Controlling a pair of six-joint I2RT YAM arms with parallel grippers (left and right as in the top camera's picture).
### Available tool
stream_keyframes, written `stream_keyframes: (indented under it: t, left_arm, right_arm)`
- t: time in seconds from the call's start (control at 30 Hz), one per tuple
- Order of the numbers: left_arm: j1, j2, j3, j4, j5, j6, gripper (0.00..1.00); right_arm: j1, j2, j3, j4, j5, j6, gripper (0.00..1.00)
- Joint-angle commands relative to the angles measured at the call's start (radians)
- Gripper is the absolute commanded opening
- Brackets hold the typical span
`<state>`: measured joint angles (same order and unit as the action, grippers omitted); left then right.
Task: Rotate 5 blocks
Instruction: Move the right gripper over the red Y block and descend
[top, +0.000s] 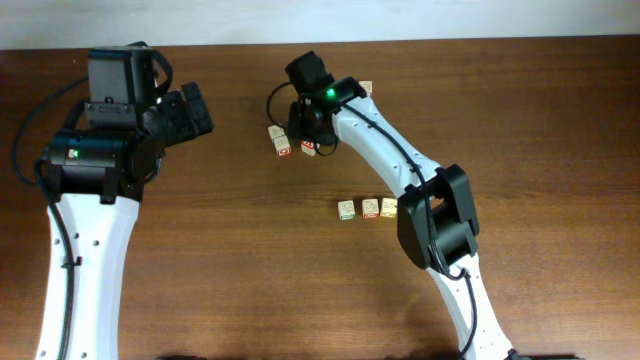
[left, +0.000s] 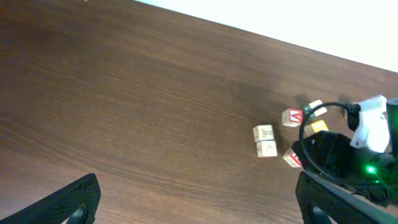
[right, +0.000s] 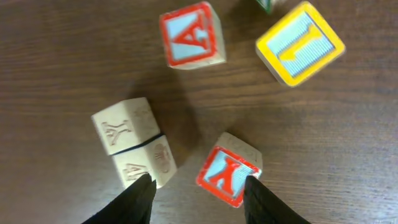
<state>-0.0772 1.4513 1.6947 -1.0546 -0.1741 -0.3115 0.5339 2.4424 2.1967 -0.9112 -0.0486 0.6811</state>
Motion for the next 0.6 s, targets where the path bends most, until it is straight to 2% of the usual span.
stream_keyframes:
  t: [0.0, 0.57]
  left_arm:
    - [0.002, 0.020, 0.010, -0.001, -0.051, -0.011, 0.99]
    - [0.002, 0.048, 0.010, -0.002, -0.051, -0.010, 0.99]
  right_arm:
    - [0.005, 0.002, -0.040, 0.015, 0.051, 0.043, 0.48]
    - [0.015, 0.041, -0.061, 0.042, 0.069, 0.042, 0.48]
